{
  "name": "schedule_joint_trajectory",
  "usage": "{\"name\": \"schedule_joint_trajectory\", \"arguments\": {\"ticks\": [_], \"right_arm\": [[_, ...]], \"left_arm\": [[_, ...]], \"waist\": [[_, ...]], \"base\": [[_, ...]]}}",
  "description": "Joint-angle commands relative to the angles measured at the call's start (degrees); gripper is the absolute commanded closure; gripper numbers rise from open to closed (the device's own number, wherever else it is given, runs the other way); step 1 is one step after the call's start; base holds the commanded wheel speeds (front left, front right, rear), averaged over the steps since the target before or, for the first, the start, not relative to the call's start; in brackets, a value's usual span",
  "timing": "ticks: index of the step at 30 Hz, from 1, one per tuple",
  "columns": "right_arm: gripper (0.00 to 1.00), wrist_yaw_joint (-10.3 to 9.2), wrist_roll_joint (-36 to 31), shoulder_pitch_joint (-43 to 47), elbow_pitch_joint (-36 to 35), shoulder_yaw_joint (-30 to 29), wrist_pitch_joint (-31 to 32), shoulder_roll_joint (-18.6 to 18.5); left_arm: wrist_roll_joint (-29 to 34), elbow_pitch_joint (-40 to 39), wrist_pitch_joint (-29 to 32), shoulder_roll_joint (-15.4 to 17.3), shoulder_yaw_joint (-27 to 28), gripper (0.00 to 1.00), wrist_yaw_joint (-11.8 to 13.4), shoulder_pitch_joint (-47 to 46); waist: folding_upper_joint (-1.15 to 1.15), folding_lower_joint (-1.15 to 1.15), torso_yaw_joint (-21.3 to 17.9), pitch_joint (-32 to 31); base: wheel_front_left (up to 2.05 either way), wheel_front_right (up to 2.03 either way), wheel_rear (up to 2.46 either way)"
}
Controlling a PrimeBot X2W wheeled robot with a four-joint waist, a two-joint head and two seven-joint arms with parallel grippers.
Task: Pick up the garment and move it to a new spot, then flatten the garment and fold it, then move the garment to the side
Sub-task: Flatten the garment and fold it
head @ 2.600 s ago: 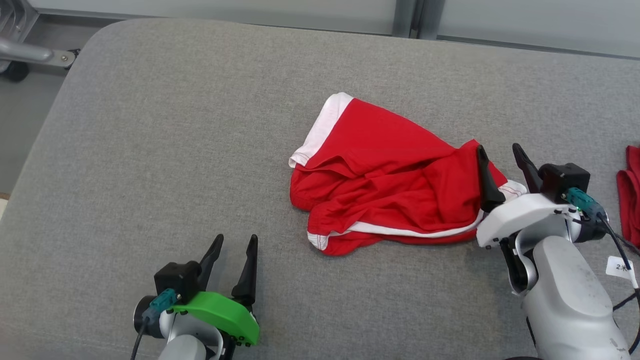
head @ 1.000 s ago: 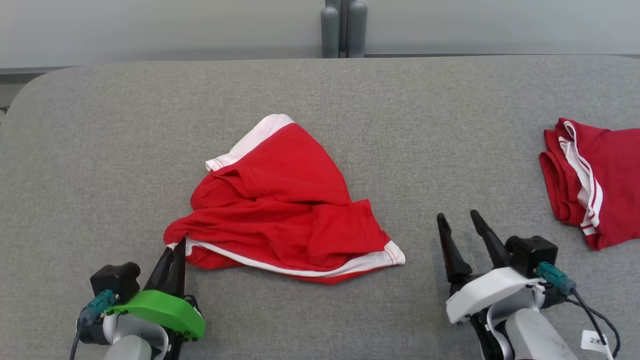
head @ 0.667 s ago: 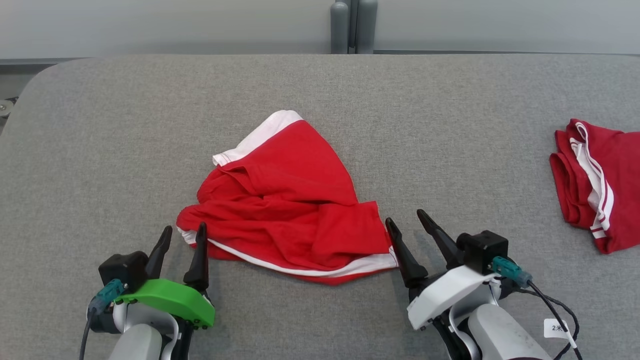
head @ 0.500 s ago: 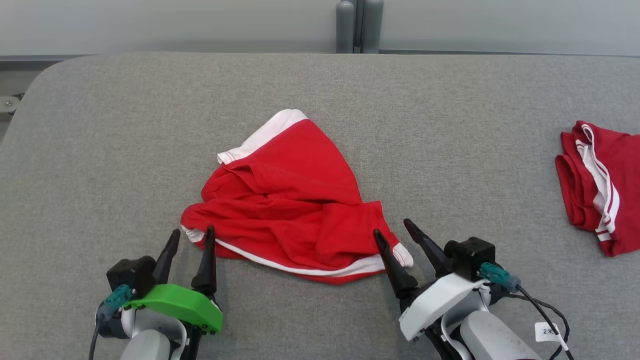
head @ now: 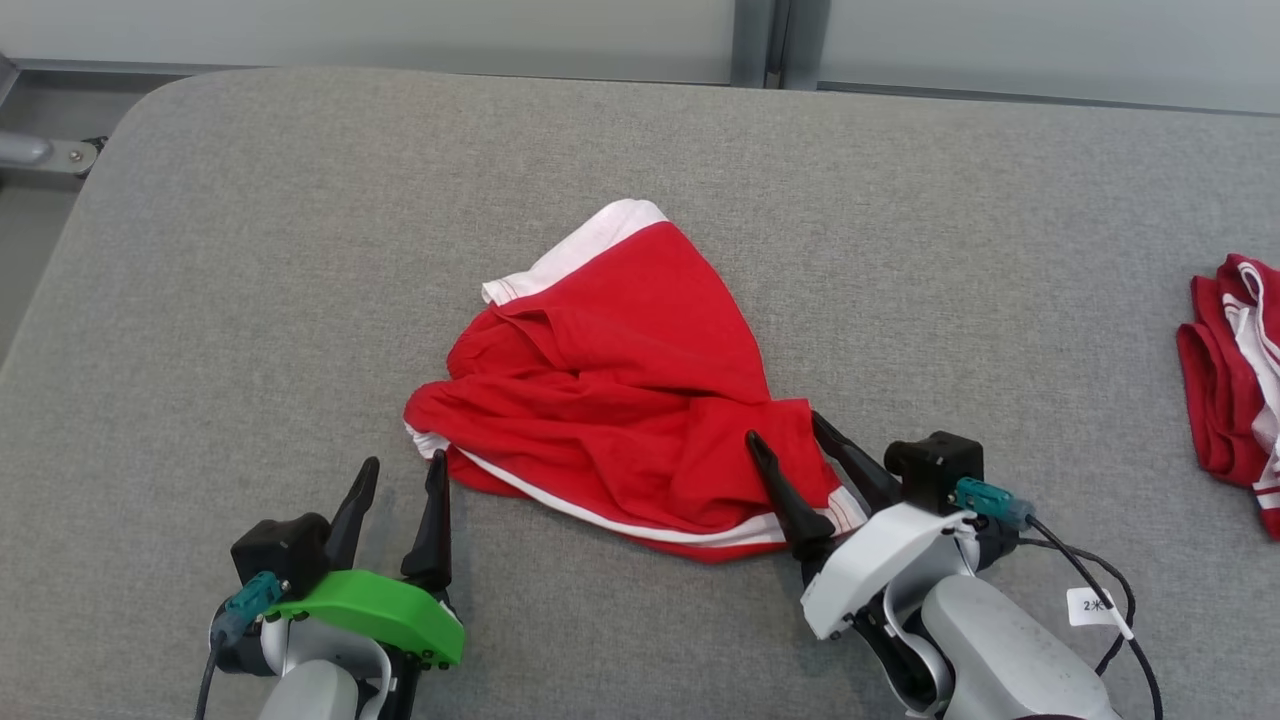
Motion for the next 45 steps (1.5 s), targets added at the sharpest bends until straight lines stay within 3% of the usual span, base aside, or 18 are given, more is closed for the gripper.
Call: {"name": "schedule_joint_trajectory", "arguments": {"ticks": [1, 8, 9, 10, 13, 22, 27, 42, 43, 44, 45], "right_arm": [[0.0, -0.08, 0.6, -0.7, 0.4, 0.3, -0.1, -0.4], [0.0, -0.08, 1.8, -2.2, 1.8, 1.6, -0.1, -1.2], [0.04, -0.08, 2.0, -2.4, 1.9, 1.7, -0.1, -1.2], [0.2, -0.08, 2.1, -2.6, 2.1, 1.9, -0.1, -1.2], [1.0, -0.08, 2.5, -3.1, 2.4, 2.1, -0.1, -1.5], [1.0, -0.08, -0.1, -4.7, 2.3, -2.4, -0.1, -2.6], [1.0, -0.08, -3.6, -5.5, 2.7, -9.3, -0.1, -2.2], [1.0, -0.09, -18.4, -10.3, 12.9, -26.0, -0.1, -0.1], [0.7, -0.09, -19.4, -10.2, 13.3, -27.4, -0.1, 0.0], [0.06, -0.09, -20.4, -9.9, 13.8, -28.6, -0.1, 0.2], [0.0, -0.09, -21.0, -9.5, 13.8, -30.0, -0.1, 0.5]], "left_arm": [[0.3, -0.3, 0.0, 0.0, 0.2, 0.0, -0.2, 0.5], [0.8, -0.9, 0.0, -0.5, 0.6, 0.0, -0.2, 0.7], [0.9, -1.0, 0.0, -0.5, 0.6, 0.0, -0.2, 0.6], [0.9, -1.0, 0.0, -0.6, 0.6, 0.0, -0.2, 0.6], [0.9, -1.1, 0.0, -0.7, 0.6, 0.0, -0.2, 0.6], [0.7, -1.1, 0.0, -0.9, 0.1, 0.0, -0.2, 0.3], [0.7, -1.1, 0.0, -1.0, -0.5, 0.0, -0.2, -0.3], [0.7, 0.1, 0.0, -1.2, -2.8, 0.0, -0.2, -0.8], [0.8, 0.2, 0.0, -1.2, -2.7, 0.0, -0.2, -0.5], [0.9, 0.4, 0.0, -1.1, -2.5, 0.0, -0.2, -0.1], [1.1, 0.5, 0.0, -1.0, -2.3, 0.0, -0.2, 0.2]], "waist": [[0.0, 0.0, 0.5, 0.3], [0.0, 0.0, 1.1, 0.5], [0.0, 0.0, 1.1, 0.5], [0.0, 0.0, 1.1, 0.5], [0.0, 0.0, 1.1, 0.7], [0.0, 0.0, 1.2, 1.4], [0.0, 0.0, 1.7, 1.8], [0.0, 0.0, 3.5, 1.9], [0.0, 0.0, 3.4, 1.7], [0.0, 0.0, 3.2, 1.3], [0.0, 0.0, 3.0, 1.0]], "base": [[0.0, 0.0, 0.0], [0.0, 0.0, 0.0], [0.0, 0.0, 0.0], [0.0, 0.0, 0.0], [0.0, 0.0, 0.0], [0.0, 0.0, 0.0], [0.0, 0.0, 0.0], [0.0, 0.0, 0.0], [0.0, 0.0, 0.0], [0.0, 0.0, 0.0], [0.0, 0.0, 0.0]]}}
